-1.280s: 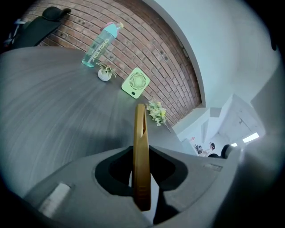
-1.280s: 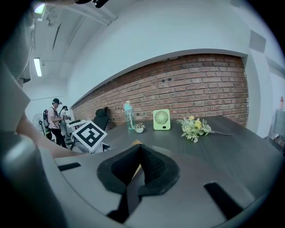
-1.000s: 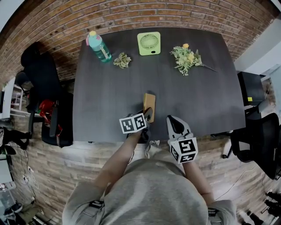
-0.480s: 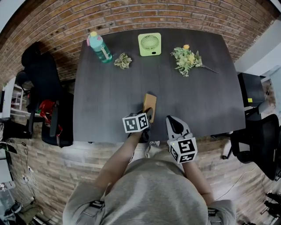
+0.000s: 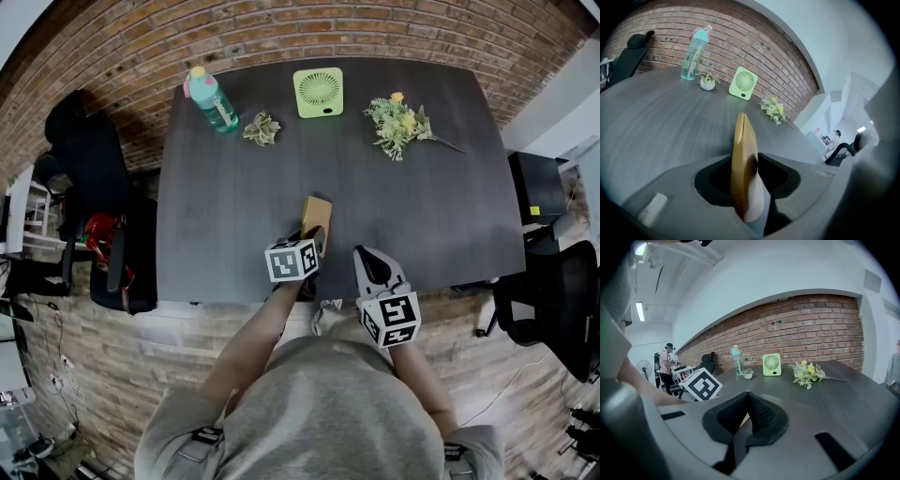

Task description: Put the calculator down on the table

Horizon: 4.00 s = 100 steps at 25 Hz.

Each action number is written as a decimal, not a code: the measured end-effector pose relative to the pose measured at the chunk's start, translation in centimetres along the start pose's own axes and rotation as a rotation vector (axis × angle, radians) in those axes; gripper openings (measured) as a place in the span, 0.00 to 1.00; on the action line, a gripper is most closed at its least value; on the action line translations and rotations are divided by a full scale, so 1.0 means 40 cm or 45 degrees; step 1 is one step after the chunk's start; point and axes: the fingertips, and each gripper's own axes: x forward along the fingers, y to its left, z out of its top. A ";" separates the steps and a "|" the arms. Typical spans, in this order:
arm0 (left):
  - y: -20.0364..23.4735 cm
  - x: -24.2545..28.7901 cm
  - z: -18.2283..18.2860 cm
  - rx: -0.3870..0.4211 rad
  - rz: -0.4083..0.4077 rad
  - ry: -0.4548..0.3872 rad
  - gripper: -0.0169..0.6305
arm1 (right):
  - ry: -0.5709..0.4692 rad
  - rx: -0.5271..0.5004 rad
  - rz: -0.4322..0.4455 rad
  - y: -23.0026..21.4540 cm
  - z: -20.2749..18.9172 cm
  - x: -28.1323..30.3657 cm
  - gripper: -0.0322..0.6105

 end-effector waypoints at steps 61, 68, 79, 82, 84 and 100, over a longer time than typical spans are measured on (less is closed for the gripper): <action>0.023 -0.386 -0.087 0.272 0.067 -0.209 0.14 | -0.082 -0.008 -0.085 0.264 -0.085 -0.201 0.05; 0.010 -0.508 -0.139 0.291 0.025 -0.261 0.11 | -0.086 -0.025 -0.095 0.343 -0.118 -0.274 0.05; 0.004 -0.704 -0.237 0.345 0.001 -0.312 0.08 | -0.108 -0.059 -0.065 0.474 -0.158 -0.364 0.05; 0.007 -0.748 -0.266 0.341 -0.009 -0.315 0.08 | -0.114 -0.066 -0.056 0.506 -0.168 -0.384 0.05; 0.008 -0.771 -0.279 0.339 -0.017 -0.319 0.07 | -0.122 -0.070 -0.053 0.523 -0.172 -0.397 0.05; 0.014 -0.887 -0.341 0.312 -0.039 -0.369 0.06 | -0.158 -0.075 -0.033 0.599 -0.197 -0.454 0.05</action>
